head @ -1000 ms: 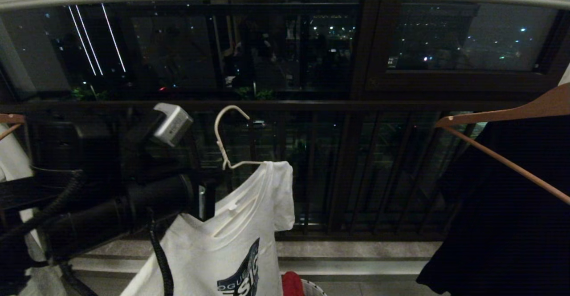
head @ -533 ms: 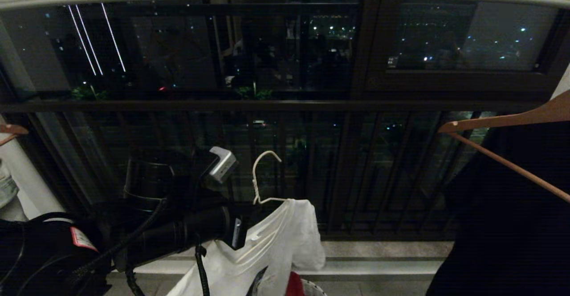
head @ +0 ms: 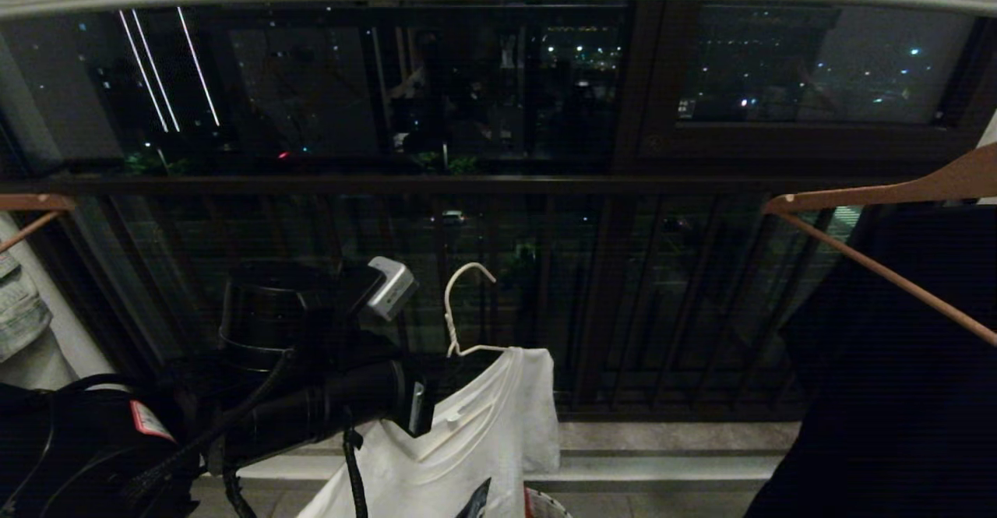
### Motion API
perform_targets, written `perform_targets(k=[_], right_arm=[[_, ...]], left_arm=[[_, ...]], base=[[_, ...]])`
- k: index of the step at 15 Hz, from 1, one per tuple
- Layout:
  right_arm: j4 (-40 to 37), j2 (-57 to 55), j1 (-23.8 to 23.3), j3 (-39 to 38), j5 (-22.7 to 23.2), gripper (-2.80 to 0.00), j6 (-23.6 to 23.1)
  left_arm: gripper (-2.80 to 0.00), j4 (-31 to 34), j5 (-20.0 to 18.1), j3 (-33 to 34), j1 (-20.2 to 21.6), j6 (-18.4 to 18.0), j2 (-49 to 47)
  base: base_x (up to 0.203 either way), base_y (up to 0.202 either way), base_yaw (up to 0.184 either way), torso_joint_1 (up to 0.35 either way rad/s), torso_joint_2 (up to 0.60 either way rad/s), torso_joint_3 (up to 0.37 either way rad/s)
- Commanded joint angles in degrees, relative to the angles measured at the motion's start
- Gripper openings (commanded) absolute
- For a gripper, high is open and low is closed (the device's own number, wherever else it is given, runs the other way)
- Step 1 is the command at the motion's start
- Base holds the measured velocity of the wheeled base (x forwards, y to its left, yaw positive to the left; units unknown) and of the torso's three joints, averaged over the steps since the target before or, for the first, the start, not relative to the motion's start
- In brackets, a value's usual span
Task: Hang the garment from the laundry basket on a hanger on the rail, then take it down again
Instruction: Take the clothes off the clothes rack
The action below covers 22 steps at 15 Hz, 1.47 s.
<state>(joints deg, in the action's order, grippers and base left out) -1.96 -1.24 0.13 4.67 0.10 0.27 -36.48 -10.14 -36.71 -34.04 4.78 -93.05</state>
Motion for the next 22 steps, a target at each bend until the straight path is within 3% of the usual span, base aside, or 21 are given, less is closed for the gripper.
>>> perform_targets(k=[1,7,11,16,19,20,21,22], right_arm=[[-0.8,-7.9,0.1,5.9,1.0,-2.80,0.1],[1.5,-44.1,1.3,21.7,10.4,-2.80,0.2],[14.7,-65.6,10.4,26.5,12.2,-2.80,5.8],[29.3,-85.9,25.3,34.0,4.1,-2.80,10.7],[30.8,-91.4,34.0,39.2,-1.9,-2.80,11.0],[31.0,-93.6,36.3,40.1,-2.8,-1.18,11.0],[31.1,-95.2,38.3,41.7,-4.1,0.00,10.8],[30.7,-96.9,40.2,44.3,-5.8,0.00,10.4]], left_arm=[[-2.80,-1.1,-0.1,0.3,0.0,0.1,0.6],[-2.80,-1.1,0.0,0.0,0.0,1.0,2.5],[-2.80,-1.6,0.1,-0.1,-0.2,1.5,3.2],[-2.80,-1.7,0.9,-0.1,-2.3,2.1,3.1],[-2.80,-9.6,6.0,-0.3,-2.3,3.1,1.7],[-2.80,-11.2,6.7,0.0,-2.5,3.2,1.3],[-2.80,-11.3,7.1,-0.3,-2.8,3.3,1.1],[-2.80,-11.4,7.9,-0.6,-2.8,3.6,0.7]], base=[[0.000,0.000,0.000,0.000,0.00,0.000],[0.000,0.000,0.000,0.000,0.00,0.000],[0.000,0.000,0.000,0.000,0.00,0.000],[0.000,0.000,0.000,0.000,0.00,0.000],[0.000,0.000,0.000,0.000,0.00,0.000],[0.000,0.000,0.000,0.000,0.00,0.000],[0.000,0.000,0.000,0.000,0.00,0.000],[0.000,0.000,0.000,0.000,0.00,0.000]])
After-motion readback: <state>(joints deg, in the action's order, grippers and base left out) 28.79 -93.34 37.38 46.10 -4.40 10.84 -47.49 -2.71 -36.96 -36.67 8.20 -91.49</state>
